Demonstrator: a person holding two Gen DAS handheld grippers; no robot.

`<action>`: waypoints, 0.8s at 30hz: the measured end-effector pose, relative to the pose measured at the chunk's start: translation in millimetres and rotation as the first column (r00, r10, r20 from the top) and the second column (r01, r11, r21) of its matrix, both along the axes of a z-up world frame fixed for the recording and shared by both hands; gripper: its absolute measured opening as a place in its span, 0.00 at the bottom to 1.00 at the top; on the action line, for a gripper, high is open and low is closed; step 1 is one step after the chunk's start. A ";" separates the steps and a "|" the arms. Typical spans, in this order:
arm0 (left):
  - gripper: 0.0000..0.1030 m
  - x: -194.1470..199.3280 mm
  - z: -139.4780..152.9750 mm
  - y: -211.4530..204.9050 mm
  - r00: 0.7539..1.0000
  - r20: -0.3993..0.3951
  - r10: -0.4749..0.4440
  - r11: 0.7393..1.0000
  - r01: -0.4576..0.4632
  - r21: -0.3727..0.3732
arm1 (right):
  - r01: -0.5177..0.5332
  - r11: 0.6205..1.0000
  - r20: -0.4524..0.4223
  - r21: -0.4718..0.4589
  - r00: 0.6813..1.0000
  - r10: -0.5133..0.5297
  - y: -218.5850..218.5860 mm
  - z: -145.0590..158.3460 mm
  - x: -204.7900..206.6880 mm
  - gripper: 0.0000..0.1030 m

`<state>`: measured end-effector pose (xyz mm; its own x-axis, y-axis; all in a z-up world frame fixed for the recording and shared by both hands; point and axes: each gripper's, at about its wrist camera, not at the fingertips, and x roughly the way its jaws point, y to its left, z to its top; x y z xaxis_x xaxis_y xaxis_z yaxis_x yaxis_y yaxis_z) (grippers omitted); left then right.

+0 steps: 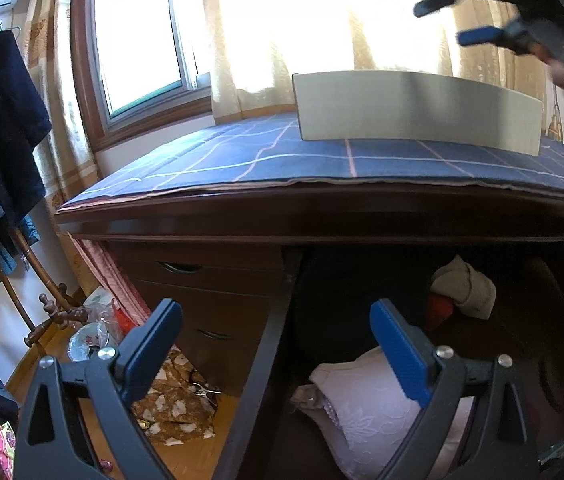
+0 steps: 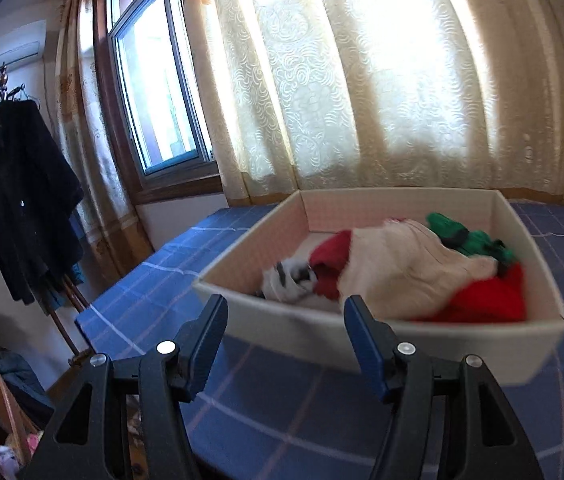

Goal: Take underwear out of drawer
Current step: 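Lower the right tool into the drawer toward the white socks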

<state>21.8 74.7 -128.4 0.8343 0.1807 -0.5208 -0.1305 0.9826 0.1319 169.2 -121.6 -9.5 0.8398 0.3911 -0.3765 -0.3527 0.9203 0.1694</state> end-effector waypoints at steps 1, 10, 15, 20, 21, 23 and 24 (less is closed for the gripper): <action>0.94 0.3 0.1 0.0 1.000 0.001 0.002 1.000 -0.002 0.000 | 0.002 1.000 0.002 -0.008 1.000 -0.002 -4.0 -3.1 -8.4 0.61; 0.94 1.3 0.2 -2.7 1.000 0.002 0.011 1.000 -0.011 0.015 | 0.016 0.998 -0.024 -0.062 1.000 -0.017 -29.7 -40.2 -71.9 0.61; 0.94 0.6 0.6 -3.0 1.000 0.006 0.009 1.000 -0.009 0.019 | 0.019 0.997 -0.067 -0.068 0.997 -0.023 -38.1 -62.2 -96.0 0.61; 0.94 -0.7 0.7 -2.0 1.000 0.010 0.007 1.000 -0.007 0.021 | 0.020 0.997 -0.132 -0.074 0.991 -0.029 -46.9 -87.8 -109.8 0.61; 0.94 -0.7 0.7 -1.7 1.000 0.011 0.006 1.000 -0.006 0.021 | 0.018 0.997 -0.151 -0.078 0.988 -0.030 -48.8 -93.9 -110.7 0.61; 0.94 -0.4 0.8 -1.1 1.000 0.012 0.005 1.000 -0.005 0.019 | 0.014 0.997 -0.184 -0.081 0.982 -0.029 -51.6 -103.4 -111.5 0.61; 0.94 -0.6 0.8 -0.6 1.000 0.013 0.005 1.000 -0.005 0.017 | 0.005 0.997 -0.202 -0.083 0.979 -0.022 -51.9 -107.4 -111.5 0.61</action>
